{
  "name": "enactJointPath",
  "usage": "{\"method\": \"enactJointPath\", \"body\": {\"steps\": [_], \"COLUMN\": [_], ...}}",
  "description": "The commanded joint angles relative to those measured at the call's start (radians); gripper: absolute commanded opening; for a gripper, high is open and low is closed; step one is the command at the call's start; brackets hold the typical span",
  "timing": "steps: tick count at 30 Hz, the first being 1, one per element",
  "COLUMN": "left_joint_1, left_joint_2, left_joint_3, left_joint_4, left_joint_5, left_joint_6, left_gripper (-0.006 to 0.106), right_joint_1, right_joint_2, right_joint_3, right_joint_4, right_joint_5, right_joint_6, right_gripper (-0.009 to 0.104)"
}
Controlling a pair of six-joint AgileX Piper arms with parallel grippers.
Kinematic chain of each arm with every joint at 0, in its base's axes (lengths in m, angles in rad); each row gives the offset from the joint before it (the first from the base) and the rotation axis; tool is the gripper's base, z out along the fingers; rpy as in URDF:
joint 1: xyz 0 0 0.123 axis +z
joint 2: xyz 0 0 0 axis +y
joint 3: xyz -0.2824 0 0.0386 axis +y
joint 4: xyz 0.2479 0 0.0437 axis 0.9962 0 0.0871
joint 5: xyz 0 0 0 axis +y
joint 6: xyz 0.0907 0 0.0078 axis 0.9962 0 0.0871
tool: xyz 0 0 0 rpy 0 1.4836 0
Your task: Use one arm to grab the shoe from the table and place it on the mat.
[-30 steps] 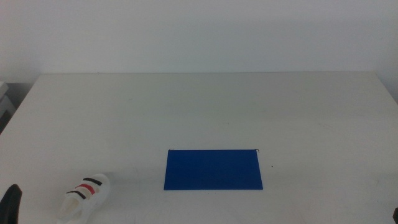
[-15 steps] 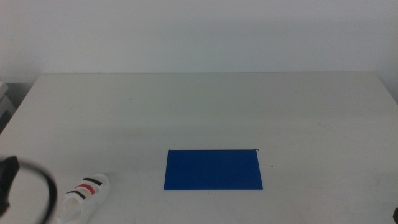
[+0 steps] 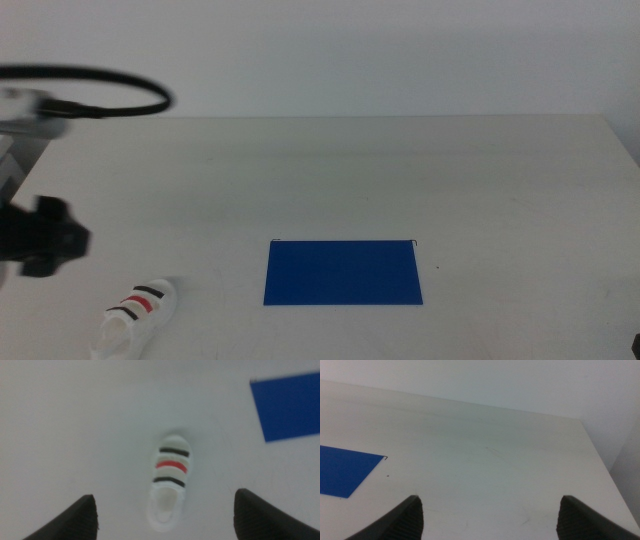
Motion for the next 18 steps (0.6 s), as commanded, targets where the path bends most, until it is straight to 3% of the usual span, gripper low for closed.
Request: {"method": "enactJointPath", "body": {"steps": [1,18], "left_joint_1": [-0.023,-0.027], "left_joint_2": [0.069,0.282], "left_joint_3": [-0.045,-0.043], "left_joint_4": [-0.009,-0.009], "left_joint_5": [-0.022,0.043], "left_joint_6": [-0.032,-0.035], "left_gripper": [0.094,0.094], "right_joint_1": [0.003,0.003], "right_joint_2": [0.004,0.004], "right_joint_3": [0.005,0.005], "right_joint_4": [-0.011,-0.011], "right_joint_5": [-0.072,-0.072], "right_joint_6": [-0.01,-0.01], "right_gripper": [0.078,0.078]}}
